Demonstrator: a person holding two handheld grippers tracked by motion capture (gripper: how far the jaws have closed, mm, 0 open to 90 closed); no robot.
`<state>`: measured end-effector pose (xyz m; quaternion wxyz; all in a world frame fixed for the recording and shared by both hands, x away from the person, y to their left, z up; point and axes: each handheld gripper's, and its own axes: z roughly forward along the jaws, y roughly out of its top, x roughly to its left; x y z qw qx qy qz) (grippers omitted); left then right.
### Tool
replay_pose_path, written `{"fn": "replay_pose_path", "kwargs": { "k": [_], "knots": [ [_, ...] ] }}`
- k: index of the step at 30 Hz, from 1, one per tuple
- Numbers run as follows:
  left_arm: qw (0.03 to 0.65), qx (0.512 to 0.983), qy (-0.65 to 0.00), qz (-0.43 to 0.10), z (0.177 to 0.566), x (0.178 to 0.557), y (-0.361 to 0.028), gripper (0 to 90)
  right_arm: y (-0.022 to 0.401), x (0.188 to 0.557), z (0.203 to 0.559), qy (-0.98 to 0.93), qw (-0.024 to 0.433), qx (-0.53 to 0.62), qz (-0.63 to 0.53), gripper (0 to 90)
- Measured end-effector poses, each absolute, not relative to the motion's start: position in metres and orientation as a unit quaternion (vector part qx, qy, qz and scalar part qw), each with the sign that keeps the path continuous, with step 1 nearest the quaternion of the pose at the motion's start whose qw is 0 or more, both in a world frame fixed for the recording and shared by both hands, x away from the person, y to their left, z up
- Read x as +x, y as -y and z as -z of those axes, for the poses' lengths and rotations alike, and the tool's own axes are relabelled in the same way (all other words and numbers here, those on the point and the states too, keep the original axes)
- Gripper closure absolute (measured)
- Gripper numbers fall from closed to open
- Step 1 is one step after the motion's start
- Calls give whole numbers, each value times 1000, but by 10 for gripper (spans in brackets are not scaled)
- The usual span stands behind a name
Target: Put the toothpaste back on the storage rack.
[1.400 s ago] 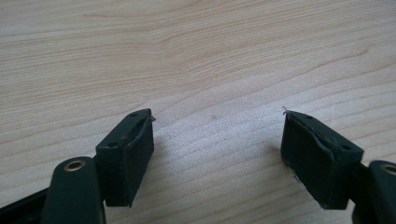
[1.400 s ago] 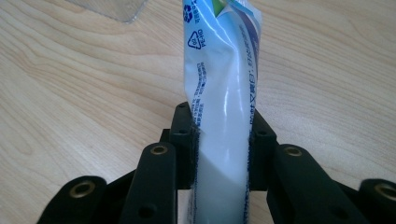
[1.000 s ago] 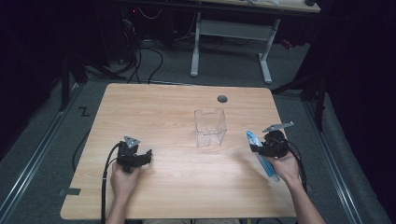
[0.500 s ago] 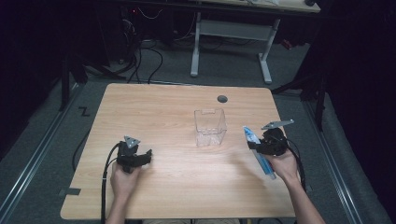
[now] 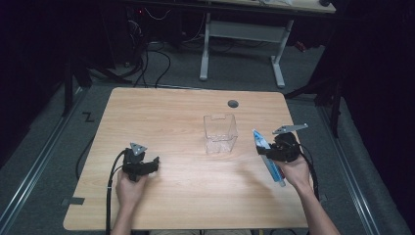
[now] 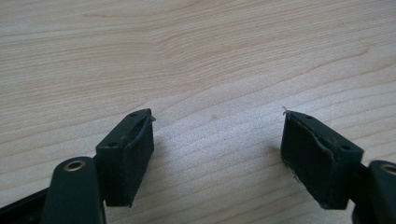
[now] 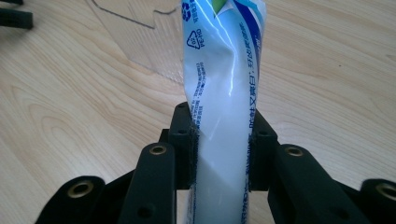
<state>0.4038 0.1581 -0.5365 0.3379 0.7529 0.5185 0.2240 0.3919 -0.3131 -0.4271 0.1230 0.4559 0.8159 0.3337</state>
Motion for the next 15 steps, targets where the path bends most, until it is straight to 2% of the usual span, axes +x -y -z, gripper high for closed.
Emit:
{"fn": "replay_pose_path", "kwargs": {
  "k": [15],
  "knots": [
    [338,753,-518,-224,537,404,-158,258,299,394,416,-809,123,443,-367,699]
  ]
}}
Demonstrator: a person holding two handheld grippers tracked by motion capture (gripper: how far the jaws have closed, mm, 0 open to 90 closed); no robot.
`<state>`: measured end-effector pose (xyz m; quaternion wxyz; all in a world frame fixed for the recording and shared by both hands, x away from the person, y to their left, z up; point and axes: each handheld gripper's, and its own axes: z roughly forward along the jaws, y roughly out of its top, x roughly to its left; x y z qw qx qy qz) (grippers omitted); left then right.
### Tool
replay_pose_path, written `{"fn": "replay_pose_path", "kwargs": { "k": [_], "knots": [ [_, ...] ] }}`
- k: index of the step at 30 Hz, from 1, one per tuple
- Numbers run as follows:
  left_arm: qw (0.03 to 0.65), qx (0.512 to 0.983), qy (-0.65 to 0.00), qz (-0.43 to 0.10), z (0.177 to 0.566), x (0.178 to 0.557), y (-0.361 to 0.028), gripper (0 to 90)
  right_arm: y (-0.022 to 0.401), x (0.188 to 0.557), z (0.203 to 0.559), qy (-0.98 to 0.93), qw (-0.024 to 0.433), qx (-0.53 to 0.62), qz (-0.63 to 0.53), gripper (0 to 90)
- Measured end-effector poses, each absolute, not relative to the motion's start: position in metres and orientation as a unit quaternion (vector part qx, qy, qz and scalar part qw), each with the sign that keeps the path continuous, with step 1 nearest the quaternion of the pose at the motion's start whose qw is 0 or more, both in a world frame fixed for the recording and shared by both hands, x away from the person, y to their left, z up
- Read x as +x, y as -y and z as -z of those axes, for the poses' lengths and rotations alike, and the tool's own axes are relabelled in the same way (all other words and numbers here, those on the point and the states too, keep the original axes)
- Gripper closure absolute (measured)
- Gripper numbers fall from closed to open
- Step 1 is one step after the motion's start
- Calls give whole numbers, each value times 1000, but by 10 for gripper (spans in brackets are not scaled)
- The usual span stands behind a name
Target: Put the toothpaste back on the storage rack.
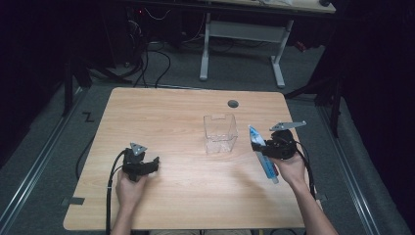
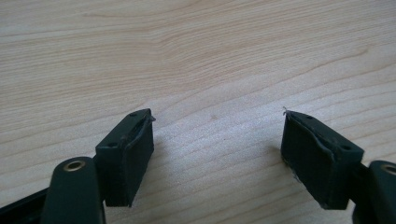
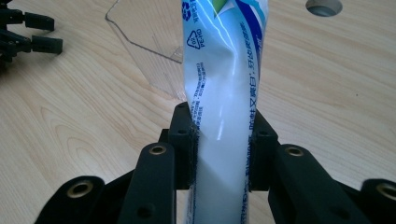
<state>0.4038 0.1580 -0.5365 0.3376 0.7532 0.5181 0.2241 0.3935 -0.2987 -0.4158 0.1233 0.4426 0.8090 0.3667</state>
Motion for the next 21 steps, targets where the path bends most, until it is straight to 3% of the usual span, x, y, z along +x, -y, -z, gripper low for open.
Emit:
{"fn": "replay_pose_path", "kwargs": {
  "k": [21],
  "knots": [
    [338,754,-517,-223,536,404,-158,256,265,410,395,-818,129,403,-390,695]
  ]
}}
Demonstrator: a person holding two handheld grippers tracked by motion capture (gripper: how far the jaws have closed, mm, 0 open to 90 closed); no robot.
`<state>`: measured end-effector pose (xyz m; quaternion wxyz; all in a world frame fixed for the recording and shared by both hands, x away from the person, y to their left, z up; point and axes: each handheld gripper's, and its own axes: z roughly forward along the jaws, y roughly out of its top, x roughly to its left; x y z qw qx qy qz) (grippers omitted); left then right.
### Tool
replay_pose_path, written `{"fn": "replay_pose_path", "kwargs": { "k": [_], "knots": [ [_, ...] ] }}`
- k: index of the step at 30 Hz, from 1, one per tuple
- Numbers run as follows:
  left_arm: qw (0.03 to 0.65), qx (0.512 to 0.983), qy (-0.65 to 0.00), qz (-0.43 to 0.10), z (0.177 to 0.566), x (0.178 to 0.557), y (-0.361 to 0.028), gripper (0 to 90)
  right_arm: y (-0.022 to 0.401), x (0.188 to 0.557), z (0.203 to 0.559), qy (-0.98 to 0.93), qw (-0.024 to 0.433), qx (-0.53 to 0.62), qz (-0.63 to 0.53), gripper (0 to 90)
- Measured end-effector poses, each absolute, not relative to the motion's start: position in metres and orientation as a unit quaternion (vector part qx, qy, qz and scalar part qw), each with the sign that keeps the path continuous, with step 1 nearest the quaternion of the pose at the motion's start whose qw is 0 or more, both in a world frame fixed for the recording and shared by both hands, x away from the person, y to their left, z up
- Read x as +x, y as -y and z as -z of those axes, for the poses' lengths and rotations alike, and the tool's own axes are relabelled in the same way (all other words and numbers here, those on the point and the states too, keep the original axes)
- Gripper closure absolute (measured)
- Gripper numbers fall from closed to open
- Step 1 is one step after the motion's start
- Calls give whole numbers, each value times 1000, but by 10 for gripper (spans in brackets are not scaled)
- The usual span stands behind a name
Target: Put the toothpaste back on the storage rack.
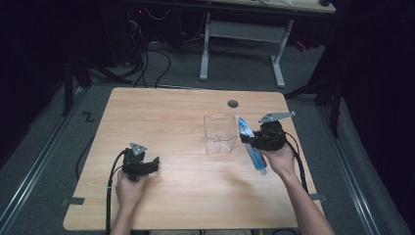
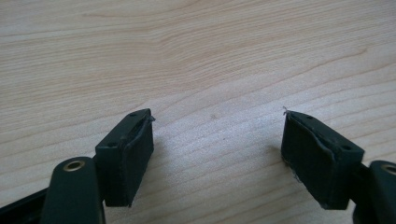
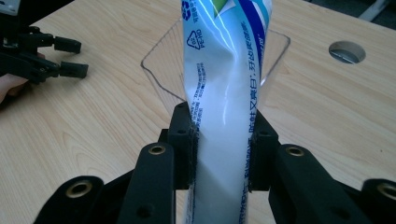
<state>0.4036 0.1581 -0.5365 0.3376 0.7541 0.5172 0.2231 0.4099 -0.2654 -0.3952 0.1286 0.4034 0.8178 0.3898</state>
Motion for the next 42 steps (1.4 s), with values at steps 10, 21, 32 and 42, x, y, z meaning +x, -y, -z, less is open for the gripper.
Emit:
{"fn": "replay_pose_path", "kwargs": {
  "k": [10,21,32,42],
  "knots": [
    [338,754,-517,-223,536,404,-158,256,253,416,390,-811,140,398,-406,693],
    [338,754,-517,-223,537,404,-158,256,242,422,376,-804,154,386,-425,693],
    [338,754,-517,-223,537,404,-158,256,232,429,361,-803,167,374,-433,693],
    [338,754,-517,-223,537,404,-158,256,222,439,349,-801,175,369,-439,692]
  ]
}}
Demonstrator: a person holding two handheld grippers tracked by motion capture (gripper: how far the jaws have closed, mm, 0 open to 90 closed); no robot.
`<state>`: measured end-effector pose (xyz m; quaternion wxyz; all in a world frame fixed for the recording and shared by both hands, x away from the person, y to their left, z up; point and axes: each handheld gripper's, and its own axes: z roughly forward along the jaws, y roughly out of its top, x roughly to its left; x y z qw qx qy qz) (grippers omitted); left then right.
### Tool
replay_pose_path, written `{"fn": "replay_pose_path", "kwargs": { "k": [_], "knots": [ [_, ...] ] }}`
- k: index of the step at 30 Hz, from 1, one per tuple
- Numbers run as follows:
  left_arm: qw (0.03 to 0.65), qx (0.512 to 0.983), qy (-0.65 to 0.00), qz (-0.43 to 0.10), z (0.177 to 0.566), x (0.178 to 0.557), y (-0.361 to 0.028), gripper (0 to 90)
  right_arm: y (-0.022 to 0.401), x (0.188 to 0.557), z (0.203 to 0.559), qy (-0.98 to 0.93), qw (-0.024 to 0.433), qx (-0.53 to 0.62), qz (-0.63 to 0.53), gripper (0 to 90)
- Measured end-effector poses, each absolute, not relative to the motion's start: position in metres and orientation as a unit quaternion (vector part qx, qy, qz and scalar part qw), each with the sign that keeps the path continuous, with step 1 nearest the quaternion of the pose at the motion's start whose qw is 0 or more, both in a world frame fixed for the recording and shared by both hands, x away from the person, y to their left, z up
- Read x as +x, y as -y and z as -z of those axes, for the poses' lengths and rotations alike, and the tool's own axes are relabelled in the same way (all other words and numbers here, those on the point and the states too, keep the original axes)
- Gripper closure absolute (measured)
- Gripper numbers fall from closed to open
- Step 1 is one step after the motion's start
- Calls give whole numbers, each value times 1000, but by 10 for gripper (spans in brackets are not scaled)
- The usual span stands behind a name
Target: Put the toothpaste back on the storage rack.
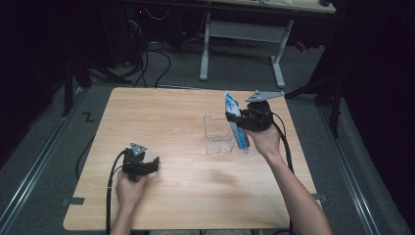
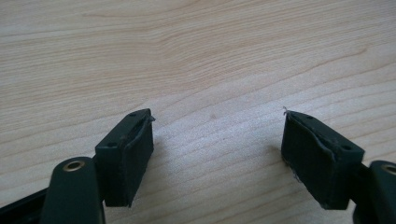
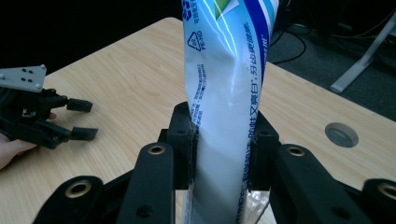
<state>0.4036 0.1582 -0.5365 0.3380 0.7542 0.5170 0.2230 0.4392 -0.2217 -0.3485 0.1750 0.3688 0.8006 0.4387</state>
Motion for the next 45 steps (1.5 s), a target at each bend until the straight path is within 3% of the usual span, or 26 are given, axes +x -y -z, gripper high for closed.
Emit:
{"fn": "replay_pose_path", "kwargs": {
  "k": [45],
  "knots": [
    [338,754,-517,-223,537,404,-158,256,192,490,356,-779,205,404,-433,680]
  ]
}}
